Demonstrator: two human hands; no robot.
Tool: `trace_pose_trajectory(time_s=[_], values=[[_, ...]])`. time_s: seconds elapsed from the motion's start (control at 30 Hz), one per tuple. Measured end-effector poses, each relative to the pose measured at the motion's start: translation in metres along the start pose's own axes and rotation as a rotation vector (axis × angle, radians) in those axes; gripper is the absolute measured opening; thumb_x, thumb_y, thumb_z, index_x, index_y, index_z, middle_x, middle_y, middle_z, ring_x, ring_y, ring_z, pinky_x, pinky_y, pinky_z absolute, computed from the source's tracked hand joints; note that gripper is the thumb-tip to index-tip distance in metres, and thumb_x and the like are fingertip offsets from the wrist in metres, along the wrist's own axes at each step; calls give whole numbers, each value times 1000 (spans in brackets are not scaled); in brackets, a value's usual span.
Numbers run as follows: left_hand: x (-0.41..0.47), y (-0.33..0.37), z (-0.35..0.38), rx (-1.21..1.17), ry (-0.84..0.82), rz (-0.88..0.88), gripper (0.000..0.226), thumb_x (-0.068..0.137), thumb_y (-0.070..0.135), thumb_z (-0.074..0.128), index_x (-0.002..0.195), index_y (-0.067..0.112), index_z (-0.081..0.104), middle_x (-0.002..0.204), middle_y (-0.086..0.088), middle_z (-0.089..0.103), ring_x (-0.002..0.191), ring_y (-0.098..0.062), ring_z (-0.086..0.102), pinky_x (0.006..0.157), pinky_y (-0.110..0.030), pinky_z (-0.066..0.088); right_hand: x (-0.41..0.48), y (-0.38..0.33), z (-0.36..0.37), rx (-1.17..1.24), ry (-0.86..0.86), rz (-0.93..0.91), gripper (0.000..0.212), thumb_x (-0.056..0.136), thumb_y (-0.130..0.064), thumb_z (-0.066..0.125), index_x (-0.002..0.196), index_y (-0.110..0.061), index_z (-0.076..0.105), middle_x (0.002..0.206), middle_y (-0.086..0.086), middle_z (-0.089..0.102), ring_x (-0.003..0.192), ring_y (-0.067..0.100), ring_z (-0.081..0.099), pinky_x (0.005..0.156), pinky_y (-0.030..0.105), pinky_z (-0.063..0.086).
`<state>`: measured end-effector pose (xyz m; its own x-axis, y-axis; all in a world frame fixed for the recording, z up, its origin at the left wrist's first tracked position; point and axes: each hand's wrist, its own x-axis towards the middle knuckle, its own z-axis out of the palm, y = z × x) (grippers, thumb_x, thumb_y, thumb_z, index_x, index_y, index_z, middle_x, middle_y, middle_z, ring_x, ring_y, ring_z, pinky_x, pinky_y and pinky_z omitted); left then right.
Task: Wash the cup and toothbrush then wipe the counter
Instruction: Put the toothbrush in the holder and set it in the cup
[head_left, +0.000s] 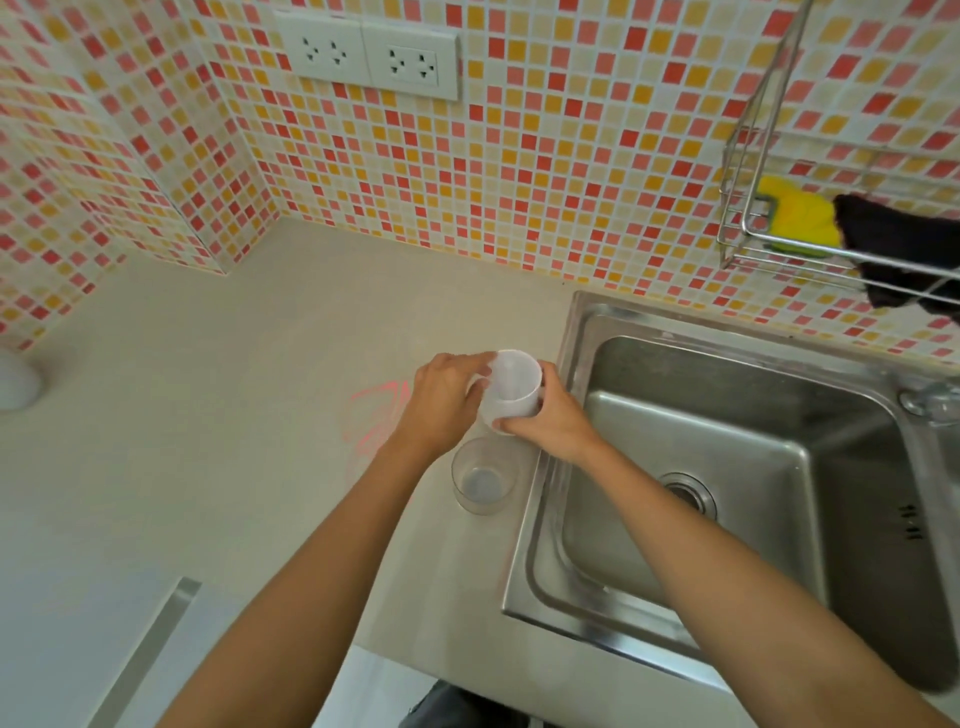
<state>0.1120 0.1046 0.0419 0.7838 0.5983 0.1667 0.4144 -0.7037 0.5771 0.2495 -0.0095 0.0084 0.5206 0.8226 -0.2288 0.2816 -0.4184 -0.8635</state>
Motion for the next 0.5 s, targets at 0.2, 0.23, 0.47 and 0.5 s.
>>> trace_pose_trajectory(time_s=[0.2,0.23,0.47,0.5], values=[[-86,-18,-8,-296,-32,-233,77,69,-15,50,139,17,44,127,1,55,115,-10,47,99,-18,34,-30,6,-46,-375,-46,-60,88,59,-37,84,130,-33,32,132,-3,33,108,16,47,89,31,40],[-96,-19,-4,-305,-127,-236,77,71,-8,56,141,18,40,133,1,50,120,-11,45,103,-18,32,-37,8,-50,-438,-72,-62,89,60,-36,84,132,-31,32,132,-2,30,107,18,48,88,30,39],[-99,-14,25,-314,-189,-255,83,70,27,83,138,14,39,130,5,47,117,-13,46,97,-21,34,-59,-10,-49,-739,-136,-217,86,63,-32,79,137,-30,34,131,2,27,113,26,42,90,38,47],[-95,-17,27,-315,-158,-246,81,70,25,84,137,12,40,131,0,50,117,-17,48,97,-23,35,-59,-16,-47,-770,-121,-251,86,64,-32,78,137,-31,34,131,3,27,114,27,39,91,42,47]])
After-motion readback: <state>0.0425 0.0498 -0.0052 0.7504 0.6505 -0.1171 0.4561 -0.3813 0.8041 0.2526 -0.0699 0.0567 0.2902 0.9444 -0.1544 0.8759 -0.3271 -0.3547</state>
